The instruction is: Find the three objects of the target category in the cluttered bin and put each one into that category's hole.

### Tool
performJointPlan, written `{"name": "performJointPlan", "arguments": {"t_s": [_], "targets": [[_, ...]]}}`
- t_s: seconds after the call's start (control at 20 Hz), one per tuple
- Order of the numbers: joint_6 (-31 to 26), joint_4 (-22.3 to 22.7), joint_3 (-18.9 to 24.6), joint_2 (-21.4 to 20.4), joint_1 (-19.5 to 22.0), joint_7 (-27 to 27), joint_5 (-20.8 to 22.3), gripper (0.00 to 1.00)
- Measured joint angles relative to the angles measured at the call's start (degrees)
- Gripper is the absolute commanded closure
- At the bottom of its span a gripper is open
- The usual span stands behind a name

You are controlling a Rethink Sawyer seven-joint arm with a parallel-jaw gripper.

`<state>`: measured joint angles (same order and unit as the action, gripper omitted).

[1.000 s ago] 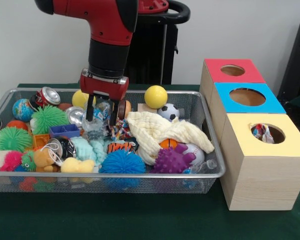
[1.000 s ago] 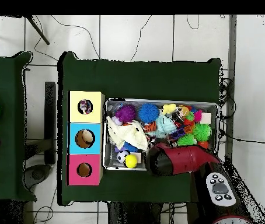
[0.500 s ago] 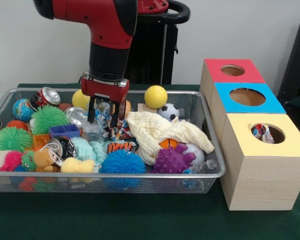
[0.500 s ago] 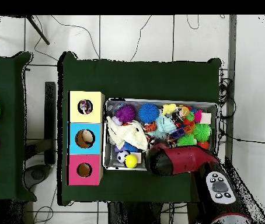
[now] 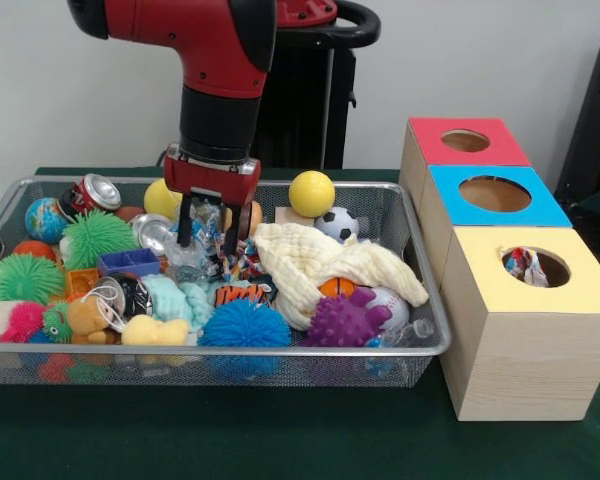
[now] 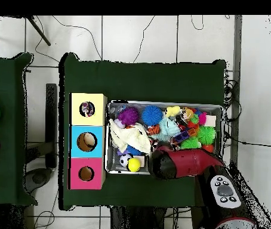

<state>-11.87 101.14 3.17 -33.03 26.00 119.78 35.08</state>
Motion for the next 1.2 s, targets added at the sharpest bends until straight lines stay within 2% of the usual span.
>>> {"name": "performJointPlan", "arguments": {"t_s": [1.2], "targets": [[-0.01,0.23,0.47,-0.36,-0.55,0.0,-2.07,0.0]]}}
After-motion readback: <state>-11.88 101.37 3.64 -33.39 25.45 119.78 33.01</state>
